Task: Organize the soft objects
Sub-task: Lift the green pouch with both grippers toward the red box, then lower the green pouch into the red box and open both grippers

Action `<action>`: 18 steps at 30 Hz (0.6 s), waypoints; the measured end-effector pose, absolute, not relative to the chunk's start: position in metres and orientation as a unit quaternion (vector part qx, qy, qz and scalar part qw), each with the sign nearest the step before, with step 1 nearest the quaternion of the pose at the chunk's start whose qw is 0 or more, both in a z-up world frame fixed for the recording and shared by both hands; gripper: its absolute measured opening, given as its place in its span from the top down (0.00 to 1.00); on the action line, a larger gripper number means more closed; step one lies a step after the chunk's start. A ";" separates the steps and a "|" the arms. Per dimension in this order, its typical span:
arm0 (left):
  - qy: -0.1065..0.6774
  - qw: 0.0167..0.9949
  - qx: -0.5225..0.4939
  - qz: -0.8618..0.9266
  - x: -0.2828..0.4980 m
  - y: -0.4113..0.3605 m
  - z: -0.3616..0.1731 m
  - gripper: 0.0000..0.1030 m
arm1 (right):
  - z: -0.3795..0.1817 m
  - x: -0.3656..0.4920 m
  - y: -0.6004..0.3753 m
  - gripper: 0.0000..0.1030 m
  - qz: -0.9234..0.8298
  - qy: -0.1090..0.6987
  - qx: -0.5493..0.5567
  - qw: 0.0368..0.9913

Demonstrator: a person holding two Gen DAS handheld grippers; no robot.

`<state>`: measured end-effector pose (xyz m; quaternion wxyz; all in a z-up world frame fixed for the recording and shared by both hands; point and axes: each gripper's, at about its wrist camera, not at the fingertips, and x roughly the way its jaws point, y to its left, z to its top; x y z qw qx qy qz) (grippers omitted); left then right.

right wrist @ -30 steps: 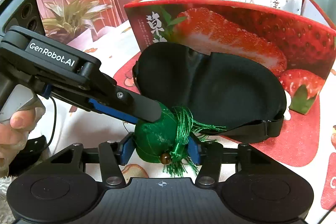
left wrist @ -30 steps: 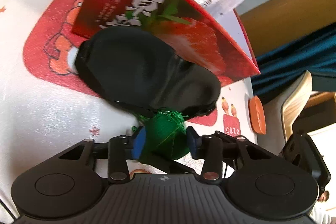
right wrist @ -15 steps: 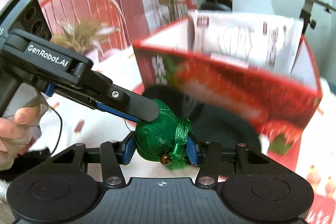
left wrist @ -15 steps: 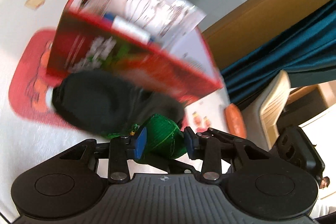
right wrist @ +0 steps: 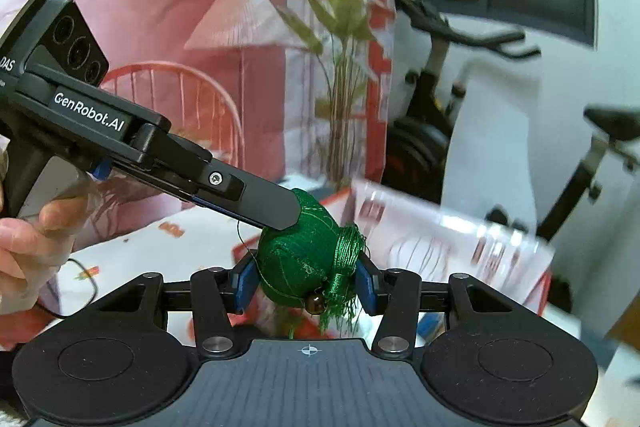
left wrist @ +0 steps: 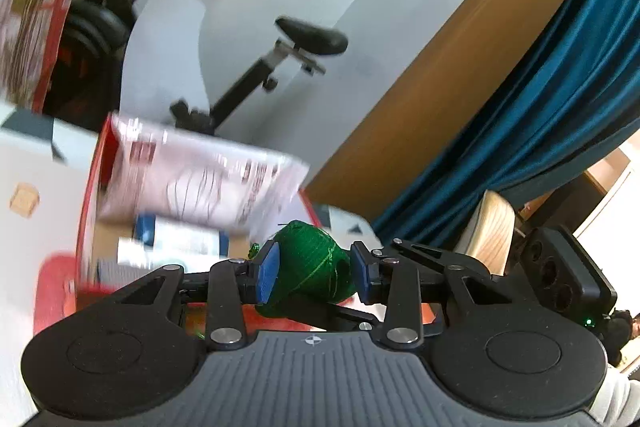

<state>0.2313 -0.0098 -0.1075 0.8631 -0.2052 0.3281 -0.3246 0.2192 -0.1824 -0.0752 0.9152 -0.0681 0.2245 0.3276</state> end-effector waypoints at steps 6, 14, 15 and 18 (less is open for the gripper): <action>0.287 0.876 -0.205 -0.328 0.248 -0.008 -0.077 0.61 | -0.051 0.246 -0.182 0.56 0.320 0.189 -0.085 0.924; 0.278 0.887 -0.183 -0.320 0.284 -0.028 -0.064 0.61 | -0.065 0.289 -0.195 0.56 0.286 0.220 -0.106 0.927; 0.282 0.887 -0.179 -0.319 0.290 -0.036 -0.067 0.61 | -0.071 0.295 -0.200 0.56 0.279 0.230 -0.103 0.927; 0.305 0.877 -0.185 -0.321 0.310 -0.049 -0.082 0.61 | -0.091 0.301 -0.213 0.56 0.259 0.253 -0.096 0.927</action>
